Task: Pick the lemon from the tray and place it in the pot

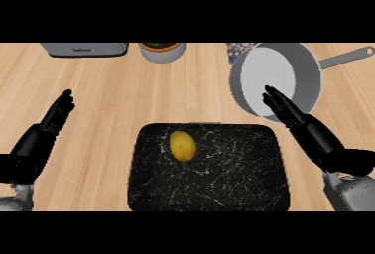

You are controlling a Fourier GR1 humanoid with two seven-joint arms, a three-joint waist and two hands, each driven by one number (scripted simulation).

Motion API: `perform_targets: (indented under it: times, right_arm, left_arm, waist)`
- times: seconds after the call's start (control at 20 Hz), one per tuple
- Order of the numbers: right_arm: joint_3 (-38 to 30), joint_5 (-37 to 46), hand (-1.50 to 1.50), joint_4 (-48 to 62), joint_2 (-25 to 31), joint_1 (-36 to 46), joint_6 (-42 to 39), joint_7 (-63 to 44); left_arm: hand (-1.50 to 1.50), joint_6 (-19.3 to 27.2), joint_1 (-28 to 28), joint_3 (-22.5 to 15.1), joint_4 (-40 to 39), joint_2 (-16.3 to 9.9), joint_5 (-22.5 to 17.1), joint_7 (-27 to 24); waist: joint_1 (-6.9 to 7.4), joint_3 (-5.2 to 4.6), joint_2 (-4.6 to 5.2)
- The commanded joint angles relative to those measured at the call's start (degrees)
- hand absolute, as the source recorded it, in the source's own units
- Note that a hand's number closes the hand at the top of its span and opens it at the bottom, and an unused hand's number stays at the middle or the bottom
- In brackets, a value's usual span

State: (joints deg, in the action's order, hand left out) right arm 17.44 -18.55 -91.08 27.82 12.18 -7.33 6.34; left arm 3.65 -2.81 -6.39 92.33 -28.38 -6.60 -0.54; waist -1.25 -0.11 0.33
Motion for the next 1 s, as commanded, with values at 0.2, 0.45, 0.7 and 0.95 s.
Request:
perform_targets:
  times: [0.2, 0.45, 0.7, 0.95]
  right_arm:
    - [9.3, 15.5, 1.50, 3.1, -13.0, 9.4, 21.8, -21.0]
    - [5.8, 35.7, -1.50, 5.6, -5.8, 11.1, 37.3, -21.3]
    - [19.0, 54.9, -1.50, 8.6, -17.2, 13.0, 46.6, -33.2]
    - [23.4, 68.3, -1.50, 11.3, -22.8, 19.1, 35.5, -55.1]
  left_arm:
    - [0.00, 5.9, 0.2, 3.4, -9.0, -1.4, 5.0, 5.9]
    - [0.00, 6.9, 2.2, 5.0, -11.4, -0.9, 2.6, 12.5]
    - [0.00, 9.0, -0.3, 3.9, -11.8, 0.3, 3.9, 18.0]
    - [0.00, 9.2, -1.4, 3.6, -12.7, 0.9, 4.1, 20.4]
  waist:
    - [3.36, -0.29, 0.03]
    - [0.53, -0.55, -1.28]
    - [1.12, -0.30, -1.14]
    - [0.06, -0.33, -1.47]
